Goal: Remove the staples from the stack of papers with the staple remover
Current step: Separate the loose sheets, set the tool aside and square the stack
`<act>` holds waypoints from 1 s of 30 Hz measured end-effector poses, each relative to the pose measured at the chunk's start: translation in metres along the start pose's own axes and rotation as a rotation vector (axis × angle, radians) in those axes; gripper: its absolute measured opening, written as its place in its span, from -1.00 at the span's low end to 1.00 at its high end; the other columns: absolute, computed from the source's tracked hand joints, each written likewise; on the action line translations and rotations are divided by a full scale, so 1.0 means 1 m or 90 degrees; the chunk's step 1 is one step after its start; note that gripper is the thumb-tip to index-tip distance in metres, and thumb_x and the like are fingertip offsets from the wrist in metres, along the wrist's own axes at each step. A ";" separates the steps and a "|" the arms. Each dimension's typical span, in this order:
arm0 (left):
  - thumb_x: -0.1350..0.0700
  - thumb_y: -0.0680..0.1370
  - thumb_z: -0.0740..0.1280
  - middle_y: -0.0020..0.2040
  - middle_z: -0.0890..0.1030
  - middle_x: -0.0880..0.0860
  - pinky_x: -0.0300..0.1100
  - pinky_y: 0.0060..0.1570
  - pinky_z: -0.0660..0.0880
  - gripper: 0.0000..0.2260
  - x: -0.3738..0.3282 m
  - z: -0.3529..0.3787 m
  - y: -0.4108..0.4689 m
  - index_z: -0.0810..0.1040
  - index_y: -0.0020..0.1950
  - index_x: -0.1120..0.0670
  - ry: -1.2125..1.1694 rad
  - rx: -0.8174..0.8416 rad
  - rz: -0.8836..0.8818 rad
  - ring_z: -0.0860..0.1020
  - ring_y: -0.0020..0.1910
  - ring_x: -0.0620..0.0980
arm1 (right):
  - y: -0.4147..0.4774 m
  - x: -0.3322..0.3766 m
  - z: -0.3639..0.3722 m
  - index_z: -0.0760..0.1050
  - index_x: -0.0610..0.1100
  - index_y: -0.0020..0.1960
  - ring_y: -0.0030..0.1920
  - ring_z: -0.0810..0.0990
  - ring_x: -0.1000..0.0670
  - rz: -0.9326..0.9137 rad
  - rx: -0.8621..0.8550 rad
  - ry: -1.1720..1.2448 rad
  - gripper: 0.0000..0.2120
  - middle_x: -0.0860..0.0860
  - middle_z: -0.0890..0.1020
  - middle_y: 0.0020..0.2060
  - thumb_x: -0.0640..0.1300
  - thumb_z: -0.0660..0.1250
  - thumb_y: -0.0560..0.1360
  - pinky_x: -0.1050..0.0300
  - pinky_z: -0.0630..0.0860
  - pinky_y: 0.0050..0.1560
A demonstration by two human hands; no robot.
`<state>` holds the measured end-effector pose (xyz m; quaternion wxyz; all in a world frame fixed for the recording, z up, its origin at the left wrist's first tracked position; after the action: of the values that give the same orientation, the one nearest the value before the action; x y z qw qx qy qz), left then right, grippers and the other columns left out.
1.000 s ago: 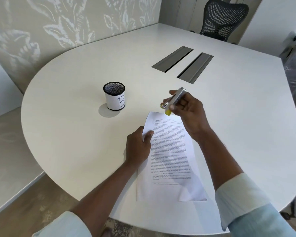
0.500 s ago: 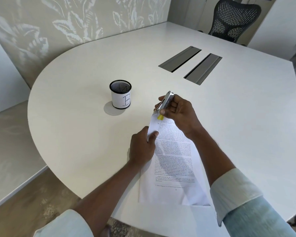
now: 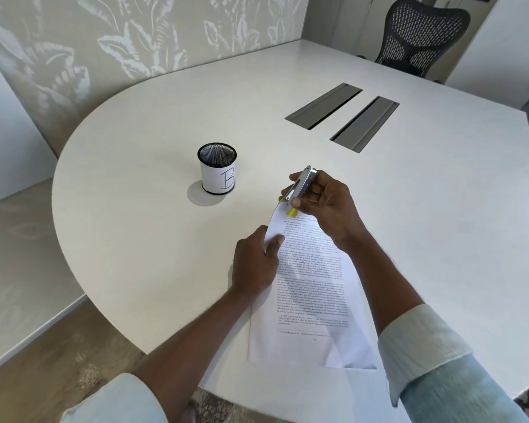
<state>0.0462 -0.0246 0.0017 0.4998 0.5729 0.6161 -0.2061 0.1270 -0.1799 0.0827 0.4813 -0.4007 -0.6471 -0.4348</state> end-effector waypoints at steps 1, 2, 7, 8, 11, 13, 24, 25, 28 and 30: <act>0.06 0.70 0.43 -0.31 0.63 0.26 0.04 -0.24 0.43 -0.68 0.000 0.000 0.000 0.47 -0.17 0.17 0.001 0.003 -0.003 0.54 -0.28 0.38 | 0.000 -0.001 0.000 0.56 -0.34 0.38 0.16 0.77 -0.20 0.003 0.000 -0.001 -0.57 -0.38 0.73 0.14 -0.50 0.49 0.54 -0.11 0.70 0.28; 0.06 0.70 0.42 -0.29 0.65 0.27 0.06 -0.22 0.46 -0.69 0.001 0.000 0.000 0.52 -0.15 0.22 0.003 0.005 -0.004 0.55 -0.27 0.39 | 0.000 -0.002 0.001 0.56 -0.34 0.38 0.17 0.77 -0.20 0.006 0.000 -0.005 -0.57 -0.37 0.74 0.14 -0.50 0.50 0.54 -0.11 0.70 0.28; 0.05 0.70 0.42 -0.25 0.68 0.25 0.11 -0.18 0.53 -0.68 0.002 -0.001 0.000 0.59 -0.08 0.29 0.014 -0.001 0.000 0.60 -0.25 0.35 | 0.001 -0.004 0.004 0.58 -0.34 0.34 0.19 0.77 -0.30 0.007 -0.001 -0.024 -0.59 -0.32 0.76 0.11 -0.45 0.53 0.52 -0.17 0.70 0.28; 0.05 0.70 0.42 -0.24 0.69 0.25 0.12 -0.17 0.54 -0.69 0.002 -0.001 0.000 0.60 -0.07 0.29 0.014 0.000 -0.001 0.61 -0.24 0.35 | 0.001 -0.003 0.004 0.58 -0.34 0.33 0.18 0.78 -0.28 0.005 -0.003 -0.028 -0.60 -0.30 0.77 0.09 -0.43 0.55 0.51 -0.17 0.71 0.28; 0.05 0.70 0.43 -0.20 0.72 0.25 0.13 -0.11 0.57 -0.71 0.002 0.000 0.000 0.63 -0.02 0.29 0.014 0.002 -0.005 0.64 -0.19 0.35 | 0.003 0.000 0.007 0.61 -0.30 0.27 0.09 0.80 -0.14 0.008 0.002 -0.035 -0.60 -0.18 0.79 0.02 -0.32 0.59 0.46 -0.05 0.73 0.21; 0.06 0.70 0.42 -0.19 0.72 0.27 0.15 -0.09 0.56 -0.71 0.003 0.001 0.001 0.63 -0.01 0.30 0.016 0.004 -0.011 0.65 -0.17 0.37 | 0.003 0.001 0.009 0.63 -0.29 0.24 0.04 0.79 -0.09 0.012 0.006 -0.042 -0.61 -0.13 0.78 -0.02 -0.30 0.60 0.45 0.03 0.72 0.16; 0.07 0.70 0.43 -0.28 0.67 0.28 0.13 -0.20 0.50 -0.69 0.000 -0.001 0.000 0.58 -0.08 0.30 0.022 0.007 -0.007 0.58 -0.26 0.40 | 0.002 -0.006 0.011 0.61 -0.27 0.15 0.02 0.76 -0.17 0.001 -0.023 -0.050 -0.70 -0.17 0.76 -0.07 -0.50 0.53 0.49 -0.16 0.66 0.23; 0.07 0.70 0.42 -0.27 0.67 0.29 0.16 -0.18 0.52 -0.69 0.000 -0.001 0.000 0.58 -0.07 0.31 0.020 0.009 -0.009 0.58 -0.24 0.41 | 0.002 -0.006 0.011 0.61 -0.28 0.16 0.05 0.77 -0.20 0.001 -0.024 -0.040 -0.70 -0.19 0.77 -0.03 -0.49 0.54 0.49 -0.15 0.67 0.24; 0.06 0.70 0.42 -0.28 0.65 0.29 0.16 -0.18 0.51 -0.68 0.001 -0.001 0.000 0.57 -0.08 0.30 0.022 0.014 -0.016 0.58 -0.23 0.42 | -0.002 -0.006 0.010 0.60 -0.34 0.25 0.16 0.77 -0.29 -0.009 -0.043 0.003 -0.67 -0.26 0.76 0.13 -0.45 0.54 0.51 -0.12 0.71 0.22; 0.05 0.70 0.42 -0.32 0.62 0.28 0.13 -0.21 0.48 -0.67 0.001 0.000 -0.001 0.53 -0.12 0.26 0.020 0.018 -0.019 0.56 -0.26 0.41 | -0.007 -0.003 0.003 0.59 -0.32 0.34 0.12 0.78 -0.27 -0.029 -0.091 0.043 -0.61 -0.26 0.77 0.10 -0.41 0.54 0.53 -0.10 0.71 0.21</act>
<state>0.0457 -0.0244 0.0010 0.4789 0.5735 0.6296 -0.2131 0.1204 -0.1797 0.0779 0.4632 -0.4045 -0.6066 -0.5038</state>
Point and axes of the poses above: each hand's wrist, its own y-axis towards the middle knuckle, its own z-axis out of the palm, x = y × z, the point moved 6 cm from there along y, towards the middle knuckle
